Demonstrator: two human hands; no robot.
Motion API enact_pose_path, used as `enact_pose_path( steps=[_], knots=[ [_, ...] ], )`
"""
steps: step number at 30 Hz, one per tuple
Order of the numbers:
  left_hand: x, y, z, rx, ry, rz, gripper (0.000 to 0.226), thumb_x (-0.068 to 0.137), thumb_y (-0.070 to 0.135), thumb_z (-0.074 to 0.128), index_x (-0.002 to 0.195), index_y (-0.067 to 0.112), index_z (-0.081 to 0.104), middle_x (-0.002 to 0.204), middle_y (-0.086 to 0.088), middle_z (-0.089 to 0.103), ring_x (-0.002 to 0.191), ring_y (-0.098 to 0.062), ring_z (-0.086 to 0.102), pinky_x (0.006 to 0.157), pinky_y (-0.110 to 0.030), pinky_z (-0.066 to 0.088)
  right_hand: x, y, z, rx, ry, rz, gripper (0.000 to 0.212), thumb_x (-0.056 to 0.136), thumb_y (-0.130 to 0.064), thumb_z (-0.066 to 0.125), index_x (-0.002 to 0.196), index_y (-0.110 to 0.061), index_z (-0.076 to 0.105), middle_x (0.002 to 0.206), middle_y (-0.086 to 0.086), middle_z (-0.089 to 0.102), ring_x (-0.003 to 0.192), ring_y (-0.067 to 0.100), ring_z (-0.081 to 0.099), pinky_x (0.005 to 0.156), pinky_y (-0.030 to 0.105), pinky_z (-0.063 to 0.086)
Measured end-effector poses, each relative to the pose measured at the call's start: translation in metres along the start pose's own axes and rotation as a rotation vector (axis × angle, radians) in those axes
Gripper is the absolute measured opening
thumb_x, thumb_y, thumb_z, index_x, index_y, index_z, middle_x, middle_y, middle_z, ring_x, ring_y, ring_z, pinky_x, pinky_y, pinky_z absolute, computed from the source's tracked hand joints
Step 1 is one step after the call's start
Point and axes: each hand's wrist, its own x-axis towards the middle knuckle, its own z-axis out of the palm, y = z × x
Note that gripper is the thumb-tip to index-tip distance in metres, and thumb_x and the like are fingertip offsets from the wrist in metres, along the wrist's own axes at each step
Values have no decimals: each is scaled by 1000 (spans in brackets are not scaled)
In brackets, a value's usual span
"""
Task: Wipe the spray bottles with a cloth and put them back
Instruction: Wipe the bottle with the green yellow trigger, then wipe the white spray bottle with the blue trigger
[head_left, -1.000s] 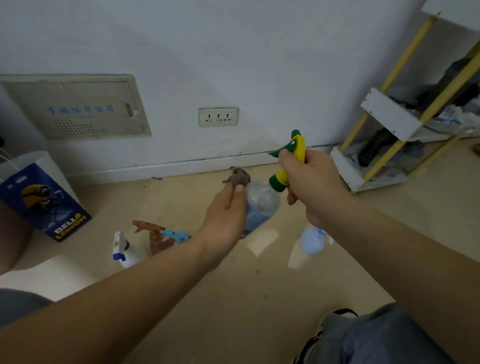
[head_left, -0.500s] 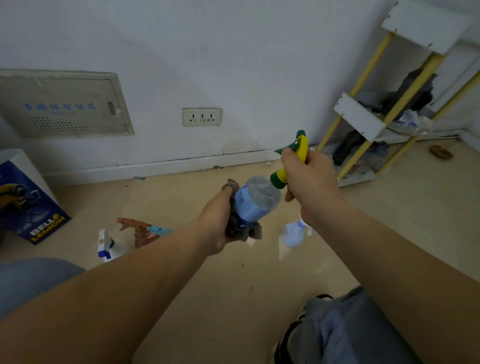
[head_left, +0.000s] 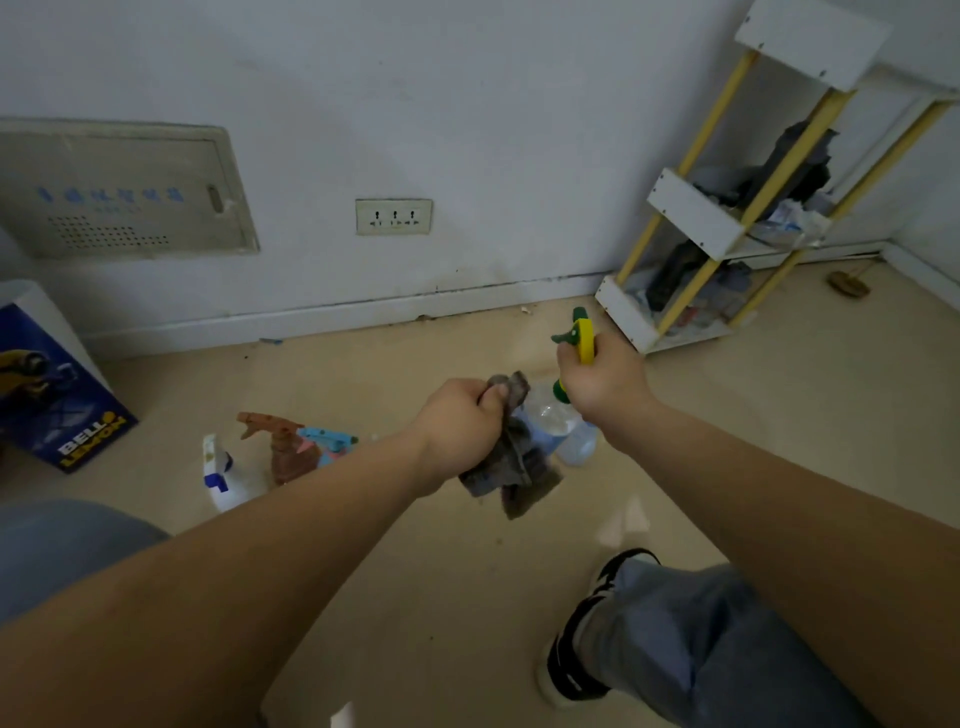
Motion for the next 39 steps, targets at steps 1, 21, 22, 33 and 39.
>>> enact_pose_path(
  steps=[1,21,22,33,39],
  knots=[
    [-1,-1,-1,-1,-8,6,41,110,38,41,90,11,64,79,-7,64,71,-22,59,63,-30,46,7,8,3,21,9,48,29,99,-37,56,87,-11,54,78,8,53,69,25,54,71,48,56],
    [95,-83,102,-185,-27,-291,24,102,37,62,106,14,67,87,-6,76,77,-20,74,68,-33,59,100,225,69,-79,-50,360,24,101,-22,57,119,-7,59,97,13,62,79,26,58,68,32,44],
    [97,-86,102,-172,-24,-285,24,102,37,61,104,14,67,85,-5,76,73,-17,73,63,-29,58,102,233,67,-109,-54,345,20,101,-21,57,115,-6,59,91,11,59,73,23,56,65,29,41],
    [84,-108,118,-221,-81,-347,19,103,30,62,105,12,67,84,-11,76,68,-23,70,57,-32,53,104,243,54,-406,11,301,26,95,-31,59,100,-5,56,108,20,55,96,38,59,68,35,41],
    [62,-112,96,-221,-67,-357,18,97,26,71,112,18,66,101,-9,70,86,-20,66,62,-28,49,73,188,57,-644,67,-20,24,97,-27,57,110,-8,58,118,15,58,107,36,58,80,40,47]
  ],
)
